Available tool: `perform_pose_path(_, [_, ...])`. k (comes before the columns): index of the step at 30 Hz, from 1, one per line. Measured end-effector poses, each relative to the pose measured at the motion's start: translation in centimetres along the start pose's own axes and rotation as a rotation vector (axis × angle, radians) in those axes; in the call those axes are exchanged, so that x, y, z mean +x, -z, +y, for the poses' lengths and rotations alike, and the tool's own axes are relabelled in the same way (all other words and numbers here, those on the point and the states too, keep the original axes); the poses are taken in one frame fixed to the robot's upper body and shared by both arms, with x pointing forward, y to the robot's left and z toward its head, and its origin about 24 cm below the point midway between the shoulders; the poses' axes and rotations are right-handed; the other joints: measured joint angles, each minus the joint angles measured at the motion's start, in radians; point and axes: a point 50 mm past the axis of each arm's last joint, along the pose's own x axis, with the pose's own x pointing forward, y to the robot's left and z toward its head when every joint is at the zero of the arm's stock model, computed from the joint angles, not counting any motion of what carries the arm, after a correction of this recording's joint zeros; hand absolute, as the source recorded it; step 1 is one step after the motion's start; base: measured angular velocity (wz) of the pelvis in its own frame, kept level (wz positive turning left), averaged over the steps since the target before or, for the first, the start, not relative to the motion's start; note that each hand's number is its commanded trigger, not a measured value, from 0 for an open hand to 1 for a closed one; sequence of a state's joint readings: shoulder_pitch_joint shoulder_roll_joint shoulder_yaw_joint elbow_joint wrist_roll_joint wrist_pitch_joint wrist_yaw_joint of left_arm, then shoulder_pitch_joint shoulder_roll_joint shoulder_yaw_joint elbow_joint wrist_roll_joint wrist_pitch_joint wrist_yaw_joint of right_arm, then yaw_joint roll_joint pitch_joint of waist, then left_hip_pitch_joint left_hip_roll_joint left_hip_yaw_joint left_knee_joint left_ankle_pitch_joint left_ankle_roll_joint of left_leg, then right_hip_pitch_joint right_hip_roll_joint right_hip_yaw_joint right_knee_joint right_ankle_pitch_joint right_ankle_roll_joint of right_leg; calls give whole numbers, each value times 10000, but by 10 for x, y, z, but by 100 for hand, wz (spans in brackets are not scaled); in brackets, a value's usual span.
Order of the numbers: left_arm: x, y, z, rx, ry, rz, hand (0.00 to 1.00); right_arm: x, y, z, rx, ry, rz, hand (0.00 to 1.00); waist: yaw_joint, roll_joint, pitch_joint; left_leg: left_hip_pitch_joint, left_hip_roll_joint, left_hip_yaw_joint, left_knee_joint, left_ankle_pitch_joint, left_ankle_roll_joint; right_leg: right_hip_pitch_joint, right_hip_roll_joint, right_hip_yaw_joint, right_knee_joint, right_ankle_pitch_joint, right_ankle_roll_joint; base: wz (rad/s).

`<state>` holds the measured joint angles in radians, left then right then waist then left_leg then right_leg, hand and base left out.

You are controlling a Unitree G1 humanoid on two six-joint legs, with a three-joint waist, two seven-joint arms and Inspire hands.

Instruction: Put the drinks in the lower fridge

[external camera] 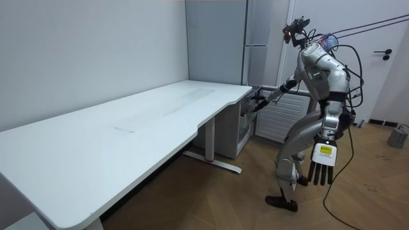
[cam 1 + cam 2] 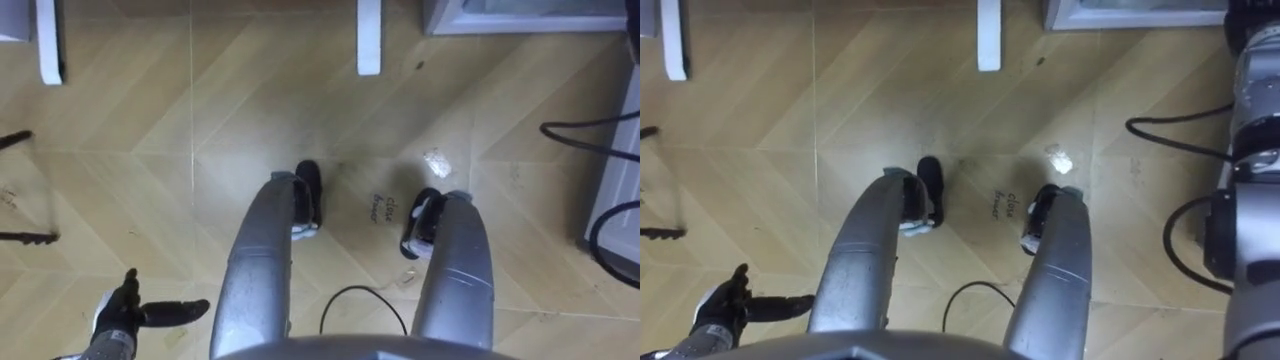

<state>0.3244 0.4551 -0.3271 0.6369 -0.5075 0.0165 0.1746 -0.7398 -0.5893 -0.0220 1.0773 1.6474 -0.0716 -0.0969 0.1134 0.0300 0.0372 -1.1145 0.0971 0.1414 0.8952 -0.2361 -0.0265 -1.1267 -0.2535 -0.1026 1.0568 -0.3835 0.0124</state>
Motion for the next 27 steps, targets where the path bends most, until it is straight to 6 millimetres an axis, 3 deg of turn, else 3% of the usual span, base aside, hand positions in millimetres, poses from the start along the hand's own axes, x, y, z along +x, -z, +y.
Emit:
perform_pose_path(10, [0,-7,-1,168,586,-243,0,0,1,11,5,-495,92,0,5,-18,-3,-5,122,48,16,16,-28,-33,62,-13,10,67,-108,-1])
perform_pose_path(16, [-5,2,5,205,617,-78,0,-1,7,39,62,-1452,220,0,35,-74,6,117,139,-19,27,77,-105,121,-111,-327,114,67,-243,1])
perform_pose_path(24, [-6,5,10,408,546,118,0,-1,13,34,456,-1272,467,0,334,-170,53,177,126,-319,40,283,-216,336,-166,-630,247,55,-427,7])
perform_pose_path(27, [-10,12,16,363,485,325,0,-2,21,33,745,-1282,642,0,384,-183,60,206,146,-527,-31,391,-361,452,-208,-843,249,24,-559,8])
